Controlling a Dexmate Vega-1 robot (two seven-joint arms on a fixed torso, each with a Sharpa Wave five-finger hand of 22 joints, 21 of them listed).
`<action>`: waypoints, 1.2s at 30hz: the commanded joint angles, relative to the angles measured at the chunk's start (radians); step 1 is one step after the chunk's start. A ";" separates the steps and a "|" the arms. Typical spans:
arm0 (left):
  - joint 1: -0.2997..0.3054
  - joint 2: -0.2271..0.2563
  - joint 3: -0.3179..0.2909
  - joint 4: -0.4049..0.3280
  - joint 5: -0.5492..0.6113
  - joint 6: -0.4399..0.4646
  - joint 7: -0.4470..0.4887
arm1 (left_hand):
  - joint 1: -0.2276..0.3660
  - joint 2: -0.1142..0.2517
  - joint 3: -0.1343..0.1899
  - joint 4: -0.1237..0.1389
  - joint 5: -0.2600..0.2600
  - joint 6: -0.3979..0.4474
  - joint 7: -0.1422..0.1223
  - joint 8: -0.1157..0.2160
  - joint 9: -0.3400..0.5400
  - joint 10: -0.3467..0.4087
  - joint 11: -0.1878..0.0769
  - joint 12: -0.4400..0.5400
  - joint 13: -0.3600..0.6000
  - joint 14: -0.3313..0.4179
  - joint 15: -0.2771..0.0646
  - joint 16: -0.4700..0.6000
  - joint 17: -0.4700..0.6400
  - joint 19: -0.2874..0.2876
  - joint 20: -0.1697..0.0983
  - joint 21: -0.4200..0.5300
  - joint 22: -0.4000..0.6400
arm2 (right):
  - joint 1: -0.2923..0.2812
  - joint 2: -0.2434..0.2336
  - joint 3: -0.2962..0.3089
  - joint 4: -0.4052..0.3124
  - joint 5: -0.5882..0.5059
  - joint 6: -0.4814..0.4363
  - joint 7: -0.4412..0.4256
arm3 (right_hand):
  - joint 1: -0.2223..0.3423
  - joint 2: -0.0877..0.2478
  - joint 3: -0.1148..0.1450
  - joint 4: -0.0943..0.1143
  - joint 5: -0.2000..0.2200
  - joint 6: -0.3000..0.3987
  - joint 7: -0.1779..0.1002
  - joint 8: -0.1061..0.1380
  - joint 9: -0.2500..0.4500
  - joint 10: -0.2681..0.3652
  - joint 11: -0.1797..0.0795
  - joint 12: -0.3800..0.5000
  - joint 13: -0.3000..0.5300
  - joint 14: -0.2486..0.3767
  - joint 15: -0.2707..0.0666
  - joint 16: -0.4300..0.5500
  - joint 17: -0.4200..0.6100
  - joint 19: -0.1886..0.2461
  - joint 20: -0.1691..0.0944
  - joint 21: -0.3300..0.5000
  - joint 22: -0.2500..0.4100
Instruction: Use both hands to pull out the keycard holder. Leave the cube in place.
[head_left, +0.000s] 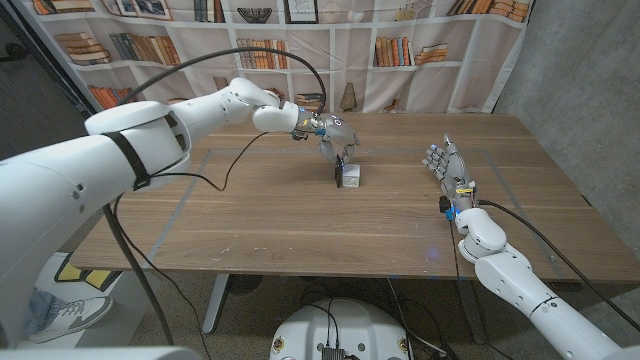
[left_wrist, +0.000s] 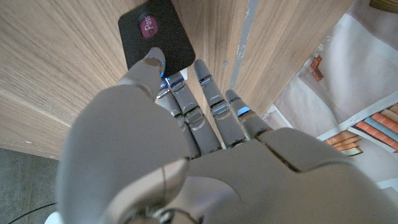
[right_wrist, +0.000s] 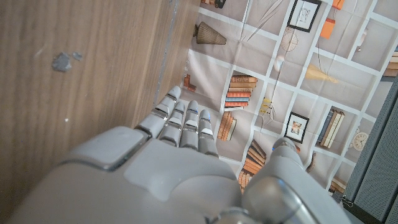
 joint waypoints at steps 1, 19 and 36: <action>0.017 0.031 -0.065 -0.064 -0.072 0.015 -0.128 | 0.031 0.028 0.001 -0.006 0.000 0.045 0.047 -0.001 0.003 0.009 -0.002 0.011 0.050 0.010 -0.084 0.004 0.003 -0.028 -0.074 -0.010 0.002 | 0.005 0.003 -0.006 -0.001 -0.008 0.005 -0.002 | 0.006 0.002 0.000 -0.005 -0.002 0.010 0.000 -0.002 0.003 0.011 -0.001 -0.002 0.005 0.007 0.001 -0.002 0.002 0.008 -0.001 -0.002 0.006; 0.008 -0.003 -0.190 -0.002 -0.408 -0.021 -0.558 | 0.051 0.036 -0.011 -0.010 -0.001 0.049 0.069 -0.003 0.007 -0.001 0.011 0.036 0.104 0.044 -0.089 0.015 0.019 -0.035 -0.089 -0.007 0.001 | 0.009 0.012 -0.010 0.013 -0.018 0.036 0.009 | 0.007 0.004 0.000 -0.004 -0.002 0.017 0.012 0.000 0.003 0.017 0.003 0.000 0.005 0.010 0.005 -0.001 0.002 0.008 -0.001 -0.003 0.006; 0.068 0.056 -0.326 -0.144 -0.659 0.049 -0.807 | 0.067 0.046 -0.015 -0.010 -0.003 0.039 0.089 -0.010 0.009 -0.016 0.021 0.054 0.147 0.070 -0.088 0.019 0.027 -0.002 -0.081 0.003 0.000 | 0.001 0.028 -0.013 0.034 -0.026 0.093 0.028 | 0.013 0.010 0.003 -0.006 -0.002 0.036 0.025 0.005 0.003 0.032 0.011 0.004 0.005 0.024 0.010 0.003 0.001 0.022 0.001 0.001 0.006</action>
